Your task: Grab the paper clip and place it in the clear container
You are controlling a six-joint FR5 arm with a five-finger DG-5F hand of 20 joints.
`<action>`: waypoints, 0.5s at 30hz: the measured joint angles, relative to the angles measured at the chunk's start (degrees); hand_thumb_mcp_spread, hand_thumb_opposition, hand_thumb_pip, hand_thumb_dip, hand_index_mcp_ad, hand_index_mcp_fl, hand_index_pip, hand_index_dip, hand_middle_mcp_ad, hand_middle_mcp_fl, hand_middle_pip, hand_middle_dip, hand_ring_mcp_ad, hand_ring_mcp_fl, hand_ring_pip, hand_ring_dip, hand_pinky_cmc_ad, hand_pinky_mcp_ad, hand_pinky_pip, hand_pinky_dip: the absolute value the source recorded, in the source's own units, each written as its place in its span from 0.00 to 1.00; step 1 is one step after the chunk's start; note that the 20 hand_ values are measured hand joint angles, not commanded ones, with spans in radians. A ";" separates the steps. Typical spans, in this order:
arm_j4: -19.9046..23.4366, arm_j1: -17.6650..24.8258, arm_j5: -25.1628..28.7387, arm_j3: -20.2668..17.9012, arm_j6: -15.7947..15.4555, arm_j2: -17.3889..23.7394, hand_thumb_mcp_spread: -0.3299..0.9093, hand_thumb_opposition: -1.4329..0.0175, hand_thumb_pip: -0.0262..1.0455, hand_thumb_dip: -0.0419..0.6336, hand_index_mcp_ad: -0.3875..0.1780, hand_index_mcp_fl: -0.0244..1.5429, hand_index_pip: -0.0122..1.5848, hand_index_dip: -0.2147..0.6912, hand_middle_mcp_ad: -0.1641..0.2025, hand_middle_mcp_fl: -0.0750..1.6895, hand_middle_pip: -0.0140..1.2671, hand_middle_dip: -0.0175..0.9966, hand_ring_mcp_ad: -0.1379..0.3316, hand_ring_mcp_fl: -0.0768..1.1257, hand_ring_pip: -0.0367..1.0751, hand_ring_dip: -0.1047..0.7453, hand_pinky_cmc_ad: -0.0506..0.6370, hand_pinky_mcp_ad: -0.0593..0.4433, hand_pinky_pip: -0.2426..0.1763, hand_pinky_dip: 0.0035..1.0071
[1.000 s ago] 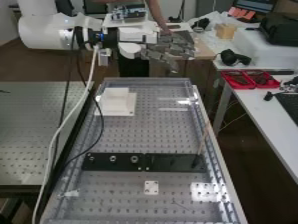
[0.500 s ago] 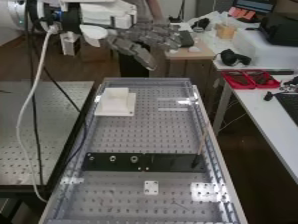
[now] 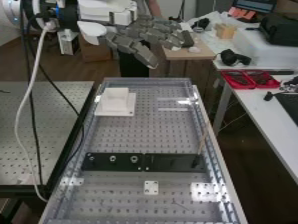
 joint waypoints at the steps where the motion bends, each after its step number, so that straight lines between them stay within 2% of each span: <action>1: -0.02 -0.13 -0.26 0.17 -0.15 -0.02 0.47 0.50 0.43 0.24 0.47 0.05 0.08 0.39 0.65 0.06 0.11 0.22 0.59 0.06 0.14 0.23 0.65 0.70 0.29 0.65; 15: -1.33 -0.54 -1.69 1.46 -1.00 -0.10 0.47 0.50 0.43 0.21 0.47 0.05 0.08 0.42 0.65 0.06 0.11 0.22 0.59 0.06 0.14 0.23 0.65 0.70 0.29 0.63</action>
